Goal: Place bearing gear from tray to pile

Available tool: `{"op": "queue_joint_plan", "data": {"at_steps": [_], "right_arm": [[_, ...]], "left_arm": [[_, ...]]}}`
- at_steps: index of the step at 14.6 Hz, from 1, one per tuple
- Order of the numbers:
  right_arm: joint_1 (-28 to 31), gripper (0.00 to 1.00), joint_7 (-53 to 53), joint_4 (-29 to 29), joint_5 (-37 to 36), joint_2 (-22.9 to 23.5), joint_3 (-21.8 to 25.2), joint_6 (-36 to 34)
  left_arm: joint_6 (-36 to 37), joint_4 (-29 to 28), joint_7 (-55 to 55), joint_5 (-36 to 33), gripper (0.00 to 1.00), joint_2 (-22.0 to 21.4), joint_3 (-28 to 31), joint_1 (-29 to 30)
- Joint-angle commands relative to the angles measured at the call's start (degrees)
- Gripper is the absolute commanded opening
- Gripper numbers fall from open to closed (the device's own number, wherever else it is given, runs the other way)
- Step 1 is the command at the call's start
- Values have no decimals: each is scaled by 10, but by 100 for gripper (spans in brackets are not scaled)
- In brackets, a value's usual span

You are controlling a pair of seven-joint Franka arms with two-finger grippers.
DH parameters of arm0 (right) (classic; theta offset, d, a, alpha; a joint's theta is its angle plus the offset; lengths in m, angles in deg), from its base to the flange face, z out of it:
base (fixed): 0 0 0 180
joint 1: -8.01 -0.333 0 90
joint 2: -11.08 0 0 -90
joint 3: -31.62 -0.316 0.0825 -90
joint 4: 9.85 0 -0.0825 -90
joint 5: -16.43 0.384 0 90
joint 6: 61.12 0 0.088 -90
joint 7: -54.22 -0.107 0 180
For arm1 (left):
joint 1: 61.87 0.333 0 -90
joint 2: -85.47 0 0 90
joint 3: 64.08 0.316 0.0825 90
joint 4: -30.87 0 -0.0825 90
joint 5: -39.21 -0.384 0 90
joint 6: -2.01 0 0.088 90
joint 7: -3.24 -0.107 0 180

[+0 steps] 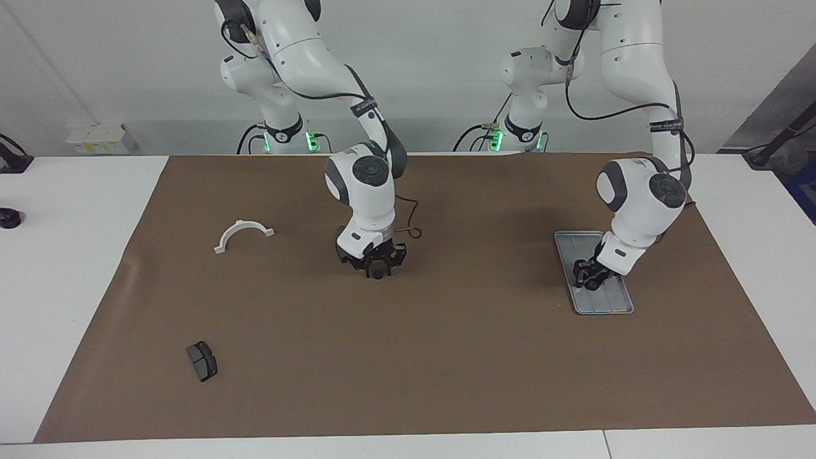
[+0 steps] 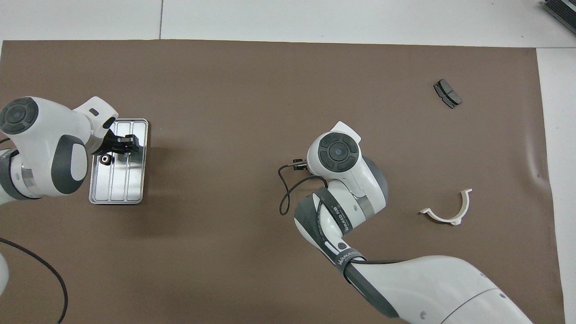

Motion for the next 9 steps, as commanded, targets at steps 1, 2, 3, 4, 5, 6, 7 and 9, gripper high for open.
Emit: {"op": "queue_joint_plan", "data": {"at_steps": [1,2,3,4,5,6,7,9], "right_arm": [[6,30,10,-26,-7,-17,-2,16],[8,16,12,-25,-7,-17,-2,17],[14,5,17,-25,-7,-17,-3,16],[16,0,23,-25,-7,-17,-3,16],[17,0,23,-23,-6,-17,-3,13],[18,0,23,-18,-1,-17,-3,6],[20,0,23,-16,0,-21,-3,1],[28,0,19,-10,4,-50,1,-30]], "left_arm": [[-9,-26,-3,-11,40,-14,2,1],[-9,-26,-3,-11,35,-14,2,1],[-9,-24,-3,-11,29,-13,2,1],[-9,-23,-3,-11,21,-13,2,2],[-7,-21,-3,-11,14,-13,2,2],[-4,-16,-3,-12,7,-12,2,2],[9,-2,-3,-12,2,-9,2,2],[70,59,-1,-20,0,-3,2,-6]]}}
